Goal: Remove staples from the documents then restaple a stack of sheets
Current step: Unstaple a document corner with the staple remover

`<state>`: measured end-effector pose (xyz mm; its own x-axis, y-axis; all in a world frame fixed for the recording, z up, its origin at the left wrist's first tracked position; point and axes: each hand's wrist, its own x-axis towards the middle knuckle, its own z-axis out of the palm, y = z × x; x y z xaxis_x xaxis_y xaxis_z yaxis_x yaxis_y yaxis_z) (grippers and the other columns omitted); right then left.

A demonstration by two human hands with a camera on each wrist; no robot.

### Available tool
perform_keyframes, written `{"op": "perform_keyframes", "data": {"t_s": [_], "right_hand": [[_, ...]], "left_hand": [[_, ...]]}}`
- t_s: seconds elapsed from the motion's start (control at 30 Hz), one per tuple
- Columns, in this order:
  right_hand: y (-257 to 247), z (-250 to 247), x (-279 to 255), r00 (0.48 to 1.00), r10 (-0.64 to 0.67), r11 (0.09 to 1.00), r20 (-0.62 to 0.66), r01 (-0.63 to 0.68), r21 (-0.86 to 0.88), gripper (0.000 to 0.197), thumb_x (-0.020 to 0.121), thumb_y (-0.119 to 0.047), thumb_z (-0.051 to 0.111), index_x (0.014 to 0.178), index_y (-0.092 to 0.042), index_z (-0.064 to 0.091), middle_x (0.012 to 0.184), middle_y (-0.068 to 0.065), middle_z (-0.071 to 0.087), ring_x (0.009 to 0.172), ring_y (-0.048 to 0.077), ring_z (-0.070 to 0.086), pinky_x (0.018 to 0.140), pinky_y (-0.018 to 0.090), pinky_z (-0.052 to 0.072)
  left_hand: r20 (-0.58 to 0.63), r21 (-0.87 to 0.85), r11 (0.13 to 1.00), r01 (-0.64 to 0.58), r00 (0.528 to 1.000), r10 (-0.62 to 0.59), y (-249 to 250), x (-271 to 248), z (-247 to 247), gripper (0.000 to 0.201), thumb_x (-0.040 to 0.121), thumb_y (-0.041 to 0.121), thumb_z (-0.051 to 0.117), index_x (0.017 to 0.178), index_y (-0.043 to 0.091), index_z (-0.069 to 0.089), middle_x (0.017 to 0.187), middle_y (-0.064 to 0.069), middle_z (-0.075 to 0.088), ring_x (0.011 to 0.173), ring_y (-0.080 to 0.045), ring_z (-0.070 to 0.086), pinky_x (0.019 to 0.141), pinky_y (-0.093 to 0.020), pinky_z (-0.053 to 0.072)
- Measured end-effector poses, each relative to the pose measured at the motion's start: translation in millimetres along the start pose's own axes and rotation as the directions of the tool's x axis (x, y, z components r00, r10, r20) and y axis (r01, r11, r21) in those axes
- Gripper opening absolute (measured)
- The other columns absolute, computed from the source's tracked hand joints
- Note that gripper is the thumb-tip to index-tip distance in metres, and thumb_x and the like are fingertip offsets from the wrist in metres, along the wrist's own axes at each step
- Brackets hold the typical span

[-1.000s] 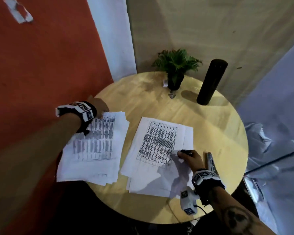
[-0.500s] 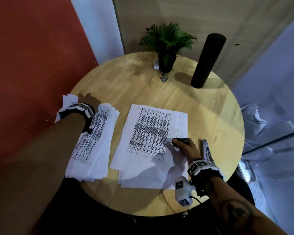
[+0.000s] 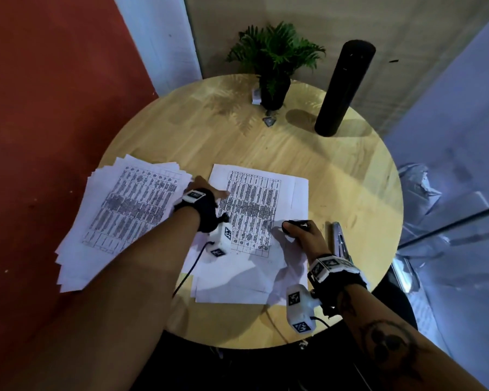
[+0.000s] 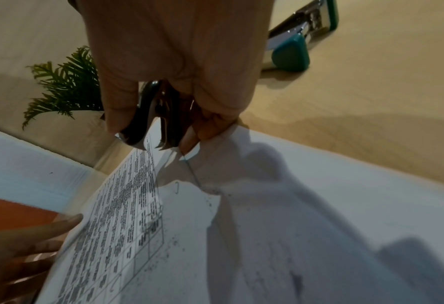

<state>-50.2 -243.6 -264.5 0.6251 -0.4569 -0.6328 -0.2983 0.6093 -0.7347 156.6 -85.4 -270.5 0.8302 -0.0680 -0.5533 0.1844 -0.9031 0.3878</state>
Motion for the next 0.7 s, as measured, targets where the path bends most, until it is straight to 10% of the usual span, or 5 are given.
{"op": "perform_keyframes", "data": {"t_s": [0.1, 0.27, 0.4, 0.53, 0.7], "right_hand": [[-2.3, 0.6, -6.6, 1.0, -0.025, 1.0, 0.008, 0.025, -0.013, 0.023, 0.082, 0.015, 0.058, 0.1, 0.003, 0.051, 0.046, -0.003, 0.061, 0.044, 0.003, 0.06, 0.04, 0.012, 0.045], [-0.1, 1.6, -6.9, 0.999, -0.045, 0.997, -0.004, 0.044, -0.069, 0.023, 0.081, 0.002, 0.066, 0.1, 0.0, 0.053, 0.081, 0.011, 0.058, 0.067, 0.009, 0.057, 0.049, 0.012, 0.047], [-0.5, -0.6, -8.3, 0.998, -0.058, 0.998, 0.035, 0.057, 0.022, 0.021, 0.081, 0.014, 0.06, 0.098, 0.004, 0.052, 0.059, 0.004, 0.063, 0.056, 0.01, 0.063, 0.044, 0.01, 0.046], [1.0, -2.4, -5.7, 0.997, -0.067, 0.996, 0.045, 0.064, 0.054, 0.024, 0.081, 0.015, 0.058, 0.101, 0.004, 0.051, 0.048, -0.003, 0.063, 0.046, 0.003, 0.061, 0.043, 0.011, 0.046], [4.8, -3.8, 1.2, 0.997, -0.065, 0.998, 0.041, 0.065, -0.008, 0.02, 0.081, 0.005, 0.064, 0.096, -0.001, 0.052, 0.079, 0.012, 0.057, 0.063, 0.012, 0.065, 0.048, 0.015, 0.048]], "left_hand": [[-0.031, -0.088, 0.996, 0.023, 0.999, -0.026, 1.5, 0.5, 8.7, 0.075, 0.065, 0.044, 0.083, 0.121, 0.001, 0.054, 0.085, -0.007, 0.07, 0.082, -0.02, 0.066, 0.084, -0.032, 0.049], [-0.057, -0.101, 0.994, -0.044, 0.998, 0.038, 4.1, -1.3, 0.6, 0.066, 0.072, 0.034, 0.081, 0.123, 0.0, 0.055, 0.124, -0.017, 0.061, 0.112, -0.031, 0.059, 0.09, -0.036, 0.049], [0.224, -0.233, 0.964, 0.132, 0.971, -0.079, -25.7, 1.7, -0.2, 0.07, 0.068, 0.027, 0.084, 0.126, 0.001, 0.054, 0.128, -0.013, 0.059, 0.116, -0.031, 0.055, 0.081, -0.028, 0.051], [0.411, -0.064, 0.978, 0.197, 0.899, -0.154, -50.1, -8.7, 0.0, 0.092, 0.071, 0.062, 0.066, 0.14, 0.008, 0.039, 0.134, -0.013, 0.05, 0.109, -0.028, 0.053, 0.096, -0.035, 0.042], [0.151, -0.422, 0.906, 0.01, 0.987, 0.06, -35.6, -6.0, 3.6, 0.054, 0.079, 0.018, 0.074, 0.127, 0.001, 0.054, 0.132, -0.015, 0.056, 0.109, -0.03, 0.06, 0.098, -0.035, 0.045]]}}
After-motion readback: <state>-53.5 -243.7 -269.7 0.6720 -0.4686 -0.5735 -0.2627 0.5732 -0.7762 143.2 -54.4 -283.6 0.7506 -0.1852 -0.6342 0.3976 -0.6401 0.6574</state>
